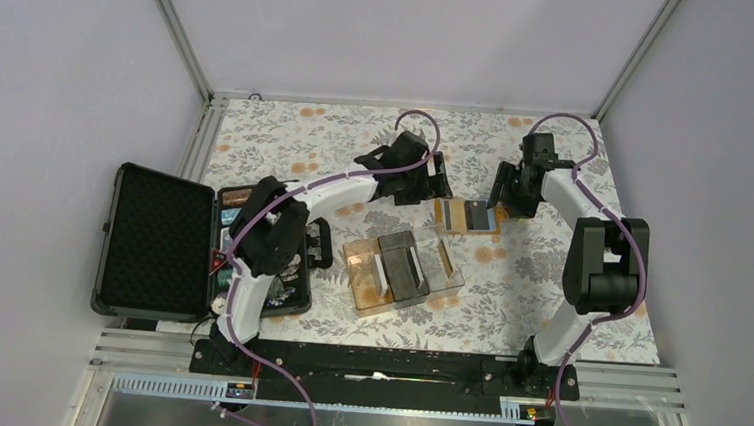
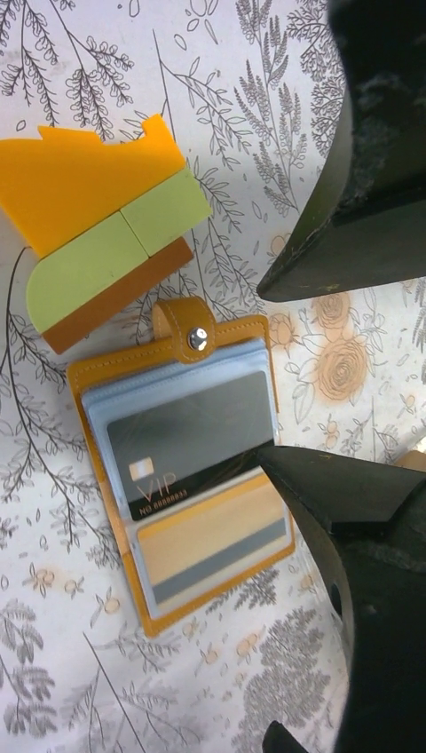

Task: Put the credit cards into the card holder
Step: Open the card holder at the center of the board.

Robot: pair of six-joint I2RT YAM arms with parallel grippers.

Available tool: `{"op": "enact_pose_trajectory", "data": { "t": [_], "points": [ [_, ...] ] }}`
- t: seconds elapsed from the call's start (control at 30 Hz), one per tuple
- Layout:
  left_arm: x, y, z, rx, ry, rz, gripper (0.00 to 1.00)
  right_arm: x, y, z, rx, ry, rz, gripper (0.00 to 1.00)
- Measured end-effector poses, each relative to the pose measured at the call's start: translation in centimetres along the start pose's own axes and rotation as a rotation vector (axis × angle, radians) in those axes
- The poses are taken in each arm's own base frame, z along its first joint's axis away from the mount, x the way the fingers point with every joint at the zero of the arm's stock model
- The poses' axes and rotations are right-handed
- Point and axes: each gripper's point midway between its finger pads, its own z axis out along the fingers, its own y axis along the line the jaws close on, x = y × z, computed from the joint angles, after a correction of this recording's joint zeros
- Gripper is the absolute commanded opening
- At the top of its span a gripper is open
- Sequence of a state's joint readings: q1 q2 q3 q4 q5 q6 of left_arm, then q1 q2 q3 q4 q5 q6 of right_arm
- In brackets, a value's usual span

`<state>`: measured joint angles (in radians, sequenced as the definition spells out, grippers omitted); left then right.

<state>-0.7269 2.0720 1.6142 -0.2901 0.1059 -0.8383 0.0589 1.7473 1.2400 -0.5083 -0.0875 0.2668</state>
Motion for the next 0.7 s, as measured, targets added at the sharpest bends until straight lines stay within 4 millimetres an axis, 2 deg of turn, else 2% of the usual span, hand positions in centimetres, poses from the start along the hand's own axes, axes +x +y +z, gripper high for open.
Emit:
{"op": "enact_pose_trajectory", "data": {
  "t": [0.1,0.33,0.43,0.53,0.7],
  "points": [
    [0.5,0.5,1.3,-0.008,0.02,-0.004,0.89,0.5,-0.6,1.1,0.027,0.026,0.002,0.7],
    [3.2,2.2,4.2,-0.033,0.105,-0.037,0.87,1.5,-1.3,3.6,0.06,0.095,0.017,0.67],
    [3.1,1.6,4.2,-0.011,0.106,-0.037,0.86,0.9,-1.2,4.4,0.062,0.1,0.024,0.6],
    [3.0,1.0,4.2,0.006,0.102,-0.035,0.85,0.6,-1.1,4.9,0.064,0.101,0.029,0.46],
    [3.2,0.9,4.6,0.012,0.104,-0.034,0.83,0.7,-1.1,5.1,0.06,0.106,0.031,0.3]
  ]
}}
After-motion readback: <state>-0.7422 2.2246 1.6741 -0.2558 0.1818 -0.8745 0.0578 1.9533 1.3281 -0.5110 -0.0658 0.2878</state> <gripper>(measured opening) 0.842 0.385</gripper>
